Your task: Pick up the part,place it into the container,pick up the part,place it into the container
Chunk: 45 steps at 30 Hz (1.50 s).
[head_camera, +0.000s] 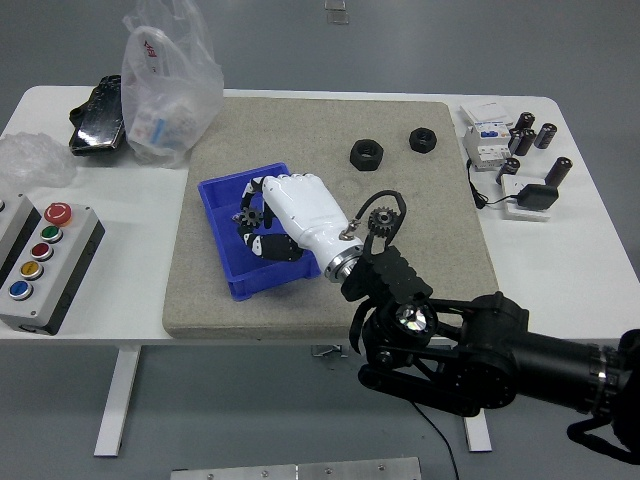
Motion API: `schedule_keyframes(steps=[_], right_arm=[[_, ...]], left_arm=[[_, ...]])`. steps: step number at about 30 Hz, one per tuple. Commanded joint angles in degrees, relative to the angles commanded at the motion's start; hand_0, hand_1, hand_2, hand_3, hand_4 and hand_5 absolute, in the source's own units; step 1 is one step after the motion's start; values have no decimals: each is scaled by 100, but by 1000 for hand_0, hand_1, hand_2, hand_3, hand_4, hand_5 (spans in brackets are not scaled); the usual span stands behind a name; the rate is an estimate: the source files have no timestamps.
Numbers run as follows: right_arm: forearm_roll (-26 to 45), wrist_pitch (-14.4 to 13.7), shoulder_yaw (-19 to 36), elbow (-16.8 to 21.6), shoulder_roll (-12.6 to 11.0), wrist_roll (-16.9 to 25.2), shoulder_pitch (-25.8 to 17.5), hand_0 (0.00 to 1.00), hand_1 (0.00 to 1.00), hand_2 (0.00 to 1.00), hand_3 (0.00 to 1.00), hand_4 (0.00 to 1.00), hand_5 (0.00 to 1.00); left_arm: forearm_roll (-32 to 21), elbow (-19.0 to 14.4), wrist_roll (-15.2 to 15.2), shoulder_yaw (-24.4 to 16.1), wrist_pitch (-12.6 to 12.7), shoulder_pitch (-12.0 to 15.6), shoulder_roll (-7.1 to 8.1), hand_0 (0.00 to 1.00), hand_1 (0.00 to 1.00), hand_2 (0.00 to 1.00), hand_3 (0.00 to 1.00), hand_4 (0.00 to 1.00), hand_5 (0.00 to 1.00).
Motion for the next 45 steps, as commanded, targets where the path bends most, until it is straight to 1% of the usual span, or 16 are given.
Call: schedule_keyframes(steps=[2, 3, 8, 9, 14, 15, 17, 23, 26, 27, 32, 33, 38, 39, 44, 45], right_arm=[[6, 25, -29, -66, 14, -23, -3, 495, 467, 396, 532, 652, 66], [3, 62, -38, -96, 19, -49, -6, 510, 481, 417, 629, 639, 70], [-62, 380, -18, -153, 23, -193, -20, 510, 481, 417, 629, 639, 70], [-88, 466, -10, -152, 21, -238, -23, 524, 441, 355, 709, 683, 398], [-253, 772, 44, -118, 15, -411, -37, 524, 441, 355, 709, 683, 398], [-285, 817, 58, -110, 13, -435, -41, 530, 405, 295, 785, 841, 536], [-355, 892, 111, -91, 6, -475, -61, 530, 405, 295, 785, 841, 536], [-660, 643, 646, -9, -59, -512, -207, 509, 408, 294, 776, 853, 540], [-886, 483, 1059, -214, -109, -620, -267, 509, 408, 294, 776, 853, 540], [-946, 515, 1180, -320, -121, -686, -275, 524, 482, 478, 774, 849, 529], [-867, 880, 1728, -994, -196, -801, -329, 524, 482, 478, 774, 849, 529], [-828, 931, 1764, -1112, -201, -801, -344, 550, 682, 814, 884, 944, 583], [-607, 1120, 1741, -1720, -159, -801, -410, 550, 682, 814, 884, 944, 583], [-588, 1154, 1715, -1818, -146, -801, -413, 556, 701, 827, 888, 998, 680], [-581, 1342, 1588, -2187, -110, -801, -400, 556, 701, 827, 888, 998, 680], [-582, 1360, 1568, -2220, -110, -801, -396, 564, 700, 813, 878, 998, 793]], left_arm=[[-4, 0, -7, 4, -3, -5, 1, 709, 622, 610, 678, 754, 496], [-5, 0, -12, 6, -4, -8, 2, 709, 622, 611, 679, 755, 497], [-11, 0, -22, 13, -12, -11, 2, 709, 622, 611, 679, 755, 497], [-12, 0, -23, 14, -14, -11, 2, 709, 623, 611, 676, 755, 499], [-13, 0, -28, 13, -20, -9, 1, 709, 623, 611, 676, 755, 499], [-12, 0, -28, 11, -20, -8, 1, 709, 621, 610, 674, 756, 498], [-16, 0, -32, 11, -20, -7, 3, 709, 621, 610, 674, 756, 498], [-2, 0, -37, -4, -21, -1, 1, 709, 621, 610, 671, 755, 501], [3, 0, -40, -8, -23, 0, -1, 709, 621, 610, 671, 755, 501], [4, 0, -40, -9, -23, 0, -2, 709, 621, 609, 670, 754, 498], [1, 0, -37, -15, -23, 2, -5, 709, 621, 609, 670, 754, 498], [5, 0, -34, -19, -22, 3, -5, 708, 621, 608, 668, 751, 501], [18, 0, -36, -18, -26, -5, -12, 708, 621, 608, 668, 751, 501], [19, 0, -40, -13, -27, -10, -12, 707, 621, 606, 662, 745, 495], [23, 0, -49, 3, -31, -23, -14, 707, 621, 606, 662, 745, 495], [23, 0, -47, 4, -31, -22, -14, 707, 621, 603, 658, 741, 493]])
